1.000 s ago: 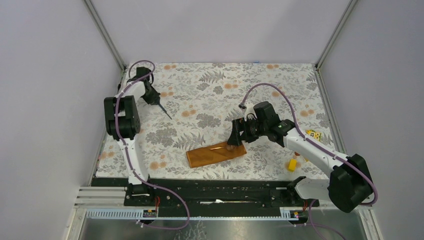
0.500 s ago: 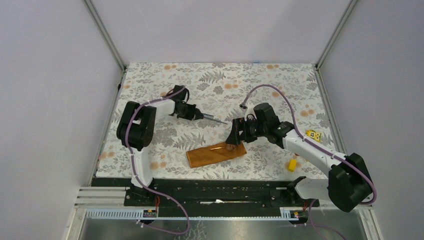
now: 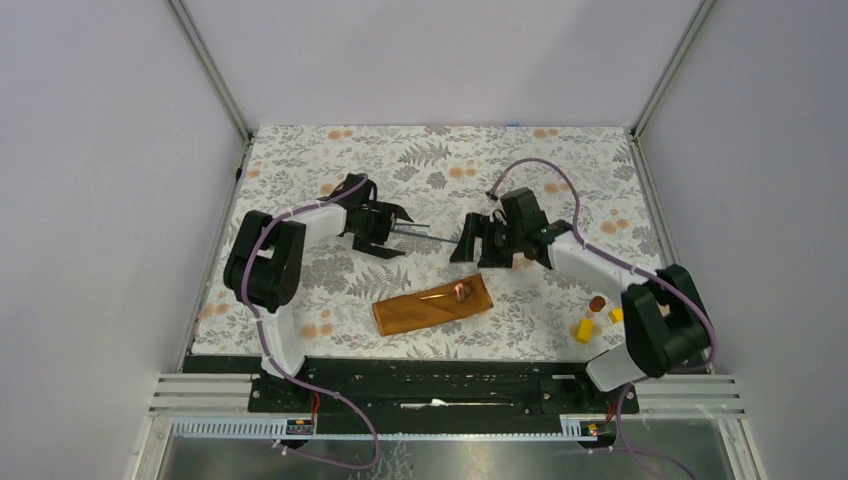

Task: Fold the napkin into a case and place the utensils inside
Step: Move the utensils to the center of the board.

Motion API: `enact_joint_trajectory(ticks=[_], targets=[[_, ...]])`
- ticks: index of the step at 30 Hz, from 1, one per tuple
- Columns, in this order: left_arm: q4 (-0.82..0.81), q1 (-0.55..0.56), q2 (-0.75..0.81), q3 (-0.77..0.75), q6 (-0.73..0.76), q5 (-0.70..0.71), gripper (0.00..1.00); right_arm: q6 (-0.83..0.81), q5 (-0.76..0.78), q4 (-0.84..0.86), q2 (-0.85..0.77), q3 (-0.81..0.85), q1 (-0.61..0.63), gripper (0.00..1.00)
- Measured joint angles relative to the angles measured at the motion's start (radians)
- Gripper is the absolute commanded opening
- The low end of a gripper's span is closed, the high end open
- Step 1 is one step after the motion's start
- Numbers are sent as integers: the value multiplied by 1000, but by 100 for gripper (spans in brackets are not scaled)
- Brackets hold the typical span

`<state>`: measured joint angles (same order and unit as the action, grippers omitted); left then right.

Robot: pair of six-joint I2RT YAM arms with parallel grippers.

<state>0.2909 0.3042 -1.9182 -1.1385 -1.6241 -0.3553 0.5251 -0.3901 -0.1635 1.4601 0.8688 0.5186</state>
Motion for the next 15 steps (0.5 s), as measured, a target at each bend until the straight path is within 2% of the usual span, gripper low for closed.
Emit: enact_joint_trajectory(ticks=[4, 8, 12, 15], targets=[[69, -18, 57, -1, 205, -22, 96, 46, -62, 8, 165, 144, -88, 88], [138, -95, 71, -48, 489, -47, 98, 48, -130, 8, 351, 293, -118, 87], [260, -158, 71, -174, 785, 31, 99, 34, -217, 2, 513, 389, -126, 85], [276, -186, 82, -221, 918, 64, 99, 26, -293, -8, 573, 394, -144, 83]])
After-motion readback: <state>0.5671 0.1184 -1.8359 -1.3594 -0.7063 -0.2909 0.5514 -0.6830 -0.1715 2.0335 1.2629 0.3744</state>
